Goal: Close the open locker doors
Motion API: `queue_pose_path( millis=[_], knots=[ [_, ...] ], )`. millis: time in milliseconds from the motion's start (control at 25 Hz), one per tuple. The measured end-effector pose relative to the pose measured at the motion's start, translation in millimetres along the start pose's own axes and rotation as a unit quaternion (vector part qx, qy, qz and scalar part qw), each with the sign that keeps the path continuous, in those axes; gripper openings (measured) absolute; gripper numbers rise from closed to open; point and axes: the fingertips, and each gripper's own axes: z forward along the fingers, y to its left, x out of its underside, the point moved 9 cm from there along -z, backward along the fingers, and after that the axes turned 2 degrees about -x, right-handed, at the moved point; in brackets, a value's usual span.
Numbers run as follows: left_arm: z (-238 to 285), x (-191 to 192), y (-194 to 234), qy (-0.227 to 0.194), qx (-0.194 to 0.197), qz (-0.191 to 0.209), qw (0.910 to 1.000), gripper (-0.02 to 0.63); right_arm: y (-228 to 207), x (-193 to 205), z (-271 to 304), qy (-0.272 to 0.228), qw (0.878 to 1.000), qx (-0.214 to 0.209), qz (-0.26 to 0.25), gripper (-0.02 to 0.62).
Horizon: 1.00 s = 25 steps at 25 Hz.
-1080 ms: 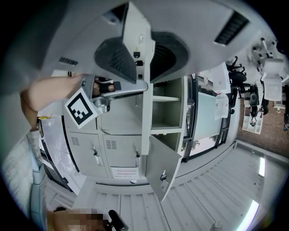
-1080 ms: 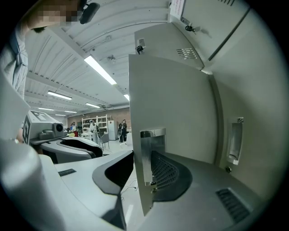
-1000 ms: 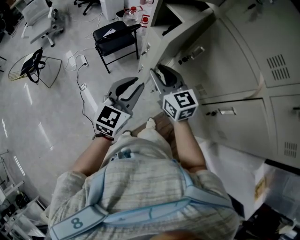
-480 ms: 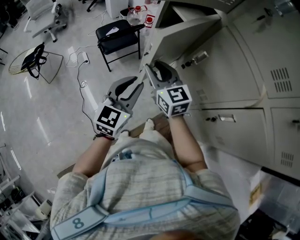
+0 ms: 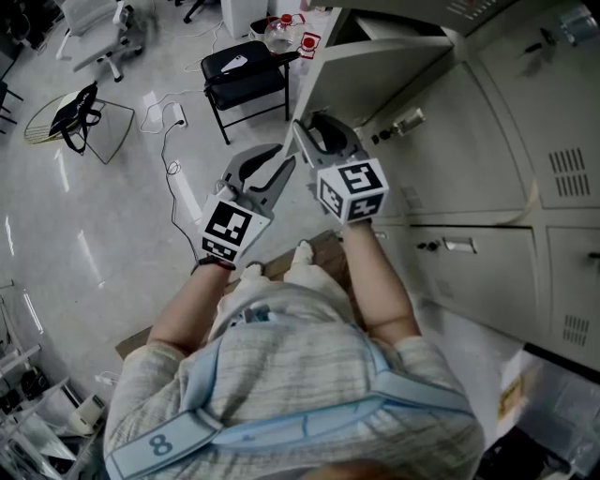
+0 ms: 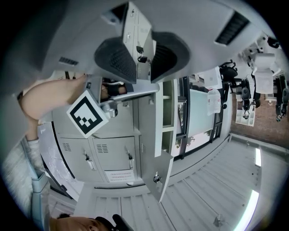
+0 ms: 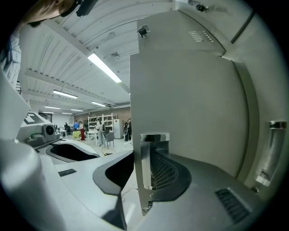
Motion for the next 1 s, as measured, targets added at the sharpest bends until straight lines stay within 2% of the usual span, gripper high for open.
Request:
queue_pose_path(
  millis=[320,520,1000],
  knots=[
    [24,5,3,0.021,-0.032,0.003,0.9993,0.094,-10,-4,6,0.011,0.999,-0.046,-0.003,0.117],
    [40,9,6,0.034,-0.076,0.007,0.9965,0.094,-19,-5,7,0.016,0.996,-0.087,-0.009,0.117],
    [73,3,18,0.039,-0.187,0.0,0.9816,0.094,-59,-9,7,0.011,0.992,-0.122,-0.015,0.117]
  ],
)
